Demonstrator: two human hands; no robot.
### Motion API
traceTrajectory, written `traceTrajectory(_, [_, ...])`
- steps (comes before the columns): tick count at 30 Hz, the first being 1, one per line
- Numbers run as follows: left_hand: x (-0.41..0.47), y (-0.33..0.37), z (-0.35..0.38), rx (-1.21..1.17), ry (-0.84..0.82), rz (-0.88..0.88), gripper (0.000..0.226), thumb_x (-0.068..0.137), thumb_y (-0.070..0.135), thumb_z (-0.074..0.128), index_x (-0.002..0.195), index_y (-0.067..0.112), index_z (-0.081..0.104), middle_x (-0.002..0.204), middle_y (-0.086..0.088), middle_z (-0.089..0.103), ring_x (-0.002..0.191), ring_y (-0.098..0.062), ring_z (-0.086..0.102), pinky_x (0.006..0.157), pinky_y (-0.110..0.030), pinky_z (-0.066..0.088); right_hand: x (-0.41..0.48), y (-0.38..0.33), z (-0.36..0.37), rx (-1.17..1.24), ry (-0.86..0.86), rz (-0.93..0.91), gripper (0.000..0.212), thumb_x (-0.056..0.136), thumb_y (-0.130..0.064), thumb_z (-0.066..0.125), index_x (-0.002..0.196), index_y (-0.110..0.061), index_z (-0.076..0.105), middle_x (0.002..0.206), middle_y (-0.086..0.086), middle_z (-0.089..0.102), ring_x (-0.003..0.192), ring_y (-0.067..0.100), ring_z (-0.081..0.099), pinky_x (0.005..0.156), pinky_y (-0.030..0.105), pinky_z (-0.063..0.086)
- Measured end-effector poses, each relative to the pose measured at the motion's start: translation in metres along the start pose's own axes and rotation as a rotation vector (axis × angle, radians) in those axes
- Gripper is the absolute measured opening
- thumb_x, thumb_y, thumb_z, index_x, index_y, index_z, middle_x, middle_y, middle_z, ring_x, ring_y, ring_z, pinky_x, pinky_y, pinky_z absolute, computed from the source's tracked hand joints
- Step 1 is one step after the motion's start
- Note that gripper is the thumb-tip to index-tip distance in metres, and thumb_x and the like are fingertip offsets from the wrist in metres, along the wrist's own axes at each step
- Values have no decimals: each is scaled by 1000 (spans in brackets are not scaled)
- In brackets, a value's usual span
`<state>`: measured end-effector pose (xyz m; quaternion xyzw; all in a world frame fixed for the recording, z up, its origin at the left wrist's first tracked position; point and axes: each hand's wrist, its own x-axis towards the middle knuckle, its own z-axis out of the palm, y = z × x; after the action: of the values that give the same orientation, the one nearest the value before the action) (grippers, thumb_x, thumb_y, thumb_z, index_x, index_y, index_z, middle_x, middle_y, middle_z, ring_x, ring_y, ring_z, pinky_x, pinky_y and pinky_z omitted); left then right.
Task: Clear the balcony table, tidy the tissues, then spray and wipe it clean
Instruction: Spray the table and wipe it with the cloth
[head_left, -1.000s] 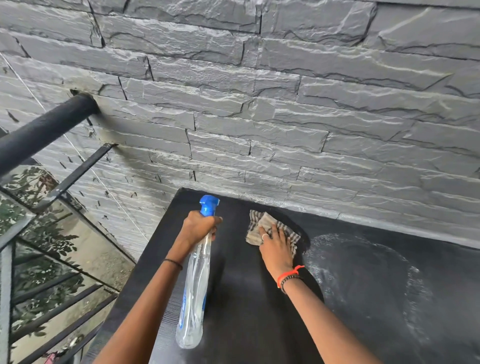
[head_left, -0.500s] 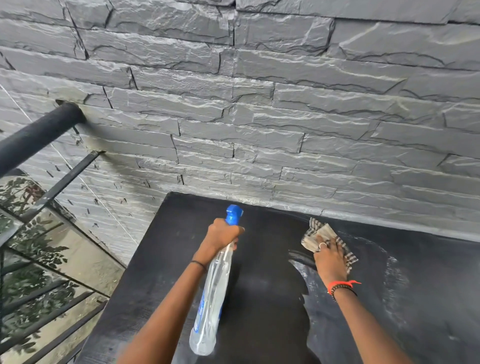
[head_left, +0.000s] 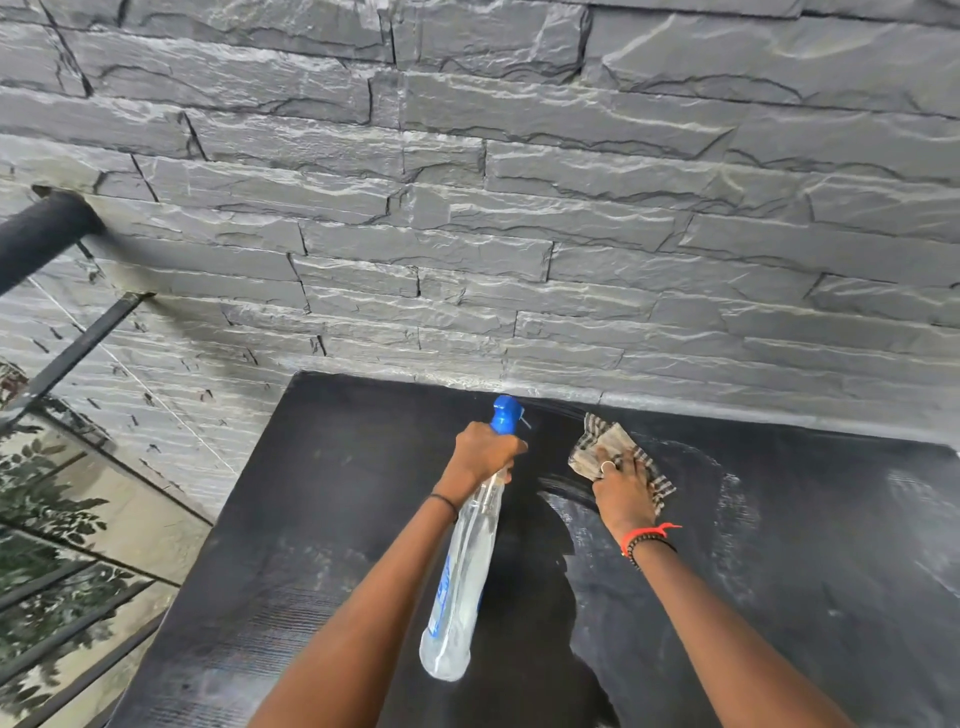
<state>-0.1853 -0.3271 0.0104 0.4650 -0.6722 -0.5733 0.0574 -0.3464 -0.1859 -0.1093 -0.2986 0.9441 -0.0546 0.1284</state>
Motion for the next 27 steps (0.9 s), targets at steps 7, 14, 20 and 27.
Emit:
traceTrajectory(7, [3,5,12,8,-36,27,24,77,14,65,58,11,50,49,-2,53,38,-14,51,56,-24,45,1,0,1,25,-6,-4,53,97,-14,35,148,-24,28,157,17,13,144,37,8,117,52,13])
traceTrajectory(14, [7,-4,-3,-37,14,10,21,69,16,66,55,13,51,45,0,52,43,-18,51,61,-30,47,-10,-52,14,-56,50,-201,47,94,-11,36,140,-18,40,155,19,16,142,39,16,114,50,23])
traceTrajectory(20, [10,-13,-22,10,66,21,25,73,15,65,52,12,51,47,-3,54,45,-19,54,58,-26,45,17,-118,18,-29,-11,-300,40,99,-16,31,135,-18,48,156,16,17,143,36,14,114,52,20])
traceTrajectory(27, [12,-20,-39,-64,81,26,21,62,25,66,56,12,50,47,-4,53,44,-22,51,59,-30,46,44,-39,-10,-64,53,-76,42,95,-8,35,132,-17,51,147,18,34,137,40,25,108,52,33])
